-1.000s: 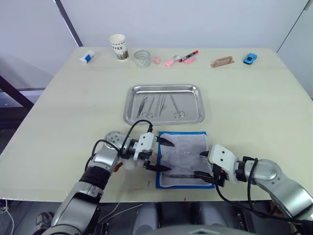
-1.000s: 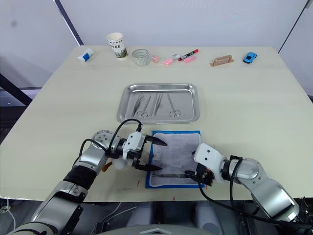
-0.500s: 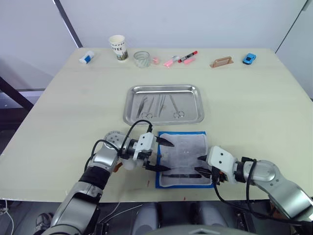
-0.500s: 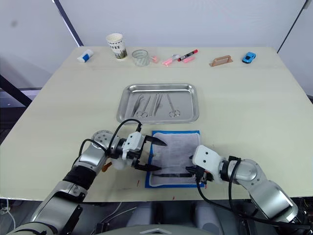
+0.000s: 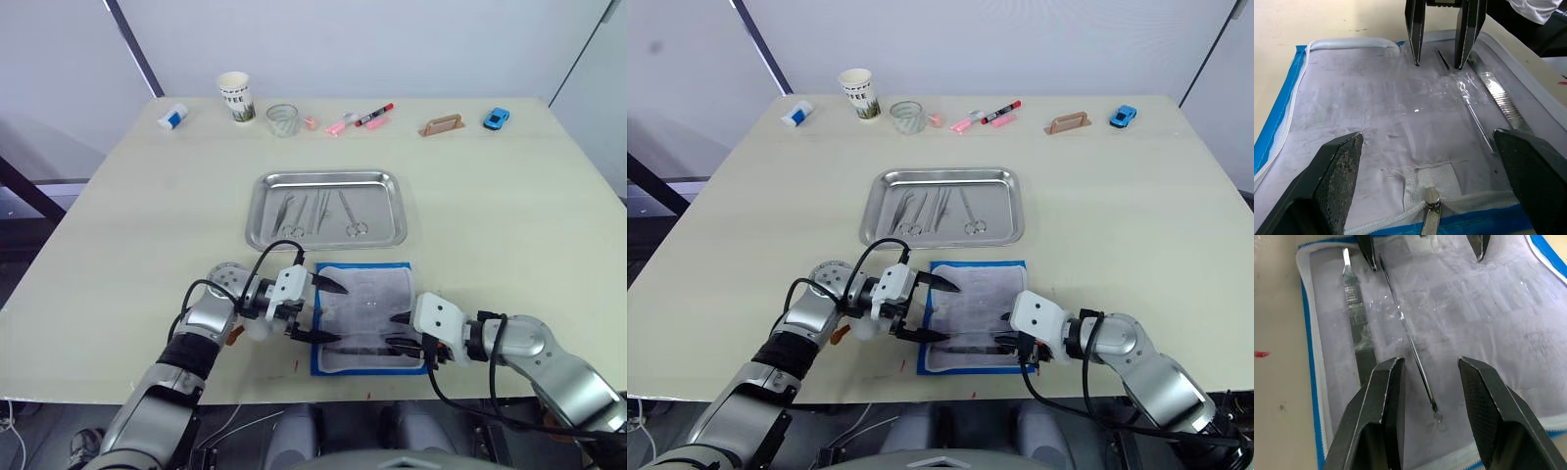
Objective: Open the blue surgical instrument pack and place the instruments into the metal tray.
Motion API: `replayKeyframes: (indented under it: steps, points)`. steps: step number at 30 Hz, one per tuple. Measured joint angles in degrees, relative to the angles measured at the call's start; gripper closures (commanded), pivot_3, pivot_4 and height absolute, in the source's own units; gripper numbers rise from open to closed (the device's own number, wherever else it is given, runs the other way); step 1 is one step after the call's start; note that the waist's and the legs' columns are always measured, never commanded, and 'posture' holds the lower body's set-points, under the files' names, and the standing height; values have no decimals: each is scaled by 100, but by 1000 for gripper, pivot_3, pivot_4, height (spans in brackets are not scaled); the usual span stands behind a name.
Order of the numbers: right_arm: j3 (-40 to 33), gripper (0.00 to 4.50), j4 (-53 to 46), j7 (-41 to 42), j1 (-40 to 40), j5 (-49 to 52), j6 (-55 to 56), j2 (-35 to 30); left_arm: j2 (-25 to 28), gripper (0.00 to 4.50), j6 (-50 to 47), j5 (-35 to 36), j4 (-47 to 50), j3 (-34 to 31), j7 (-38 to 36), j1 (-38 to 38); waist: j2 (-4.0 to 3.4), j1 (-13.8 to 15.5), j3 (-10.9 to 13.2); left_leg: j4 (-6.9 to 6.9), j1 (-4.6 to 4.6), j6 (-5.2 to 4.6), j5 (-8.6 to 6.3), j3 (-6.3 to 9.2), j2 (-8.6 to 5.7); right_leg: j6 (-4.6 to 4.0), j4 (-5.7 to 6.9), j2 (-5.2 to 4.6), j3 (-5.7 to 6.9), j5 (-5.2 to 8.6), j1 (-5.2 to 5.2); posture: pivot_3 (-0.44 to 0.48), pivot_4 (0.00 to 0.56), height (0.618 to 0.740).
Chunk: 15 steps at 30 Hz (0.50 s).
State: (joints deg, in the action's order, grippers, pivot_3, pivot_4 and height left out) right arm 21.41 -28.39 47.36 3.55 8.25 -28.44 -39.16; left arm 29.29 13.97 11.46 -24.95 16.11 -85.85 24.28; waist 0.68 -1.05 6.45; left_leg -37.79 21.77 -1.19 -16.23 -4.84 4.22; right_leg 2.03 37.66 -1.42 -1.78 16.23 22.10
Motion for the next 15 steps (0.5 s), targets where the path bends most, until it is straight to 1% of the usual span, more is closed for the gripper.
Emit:
replayKeyframes:
  steps: [6,7,9,11,12,13,14,15]
  points:
    - [-5,2517,387,184,-8,25,566,34,4,0,-11,-1,8,0,1,-13,11,-2,-10,0,-4,0,0,-6,1,0,3,3,-5,0,0,0,150,740]
    - [0,2517,909,535,38,58,1319,37,4,0,-34,-3,50,3,3,-35,11,-2,-12,0,-4,0,0,-8,2,0,3,3,-7,0,0,0,150,740]
    - [-7,2517,1071,645,97,129,1435,65,5,0,-48,-4,59,4,3,-38,13,6,-14,0,-4,0,0,-12,2,0,2,3,-12,0,0,0,150,740]
    - [-5,3043,1344,791,156,139,1678,131,14,0,-64,-5,62,2,4,-41,16,2,-16,0,-7,0,0,-15,2,0,3,4,-16,0,0,0,150,740]
    - [8,3380,1477,919,184,144,1854,143,16,0,-67,-8,67,2,5,-48,16,2,-19,0,-10,0,0,-16,2,0,5,5,-17,0,-1,0,150,740]
    - [9,3568,1493,954,182,145,1890,143,19,0,-67,-8,67,0,5,-50,17,2,-19,0,-10,0,0,-16,2,0,5,5,-18,0,-1,0,150,740]
    - [19,4090,1542,999,185,145,1974,146,25,0,-68,-9,67,-1,6,-54,21,0,-23,0,-12,0,0,-16,4,0,7,7,-20,0,-1,0,150,740]
    - [23,4090,1561,1017,186,145,2002,149,26,0,-69,-9,67,-1,6,-56,22,-1,-25,0,-13,0,0,-17,4,-1,8,8,-21,0,-1,0,150,740]
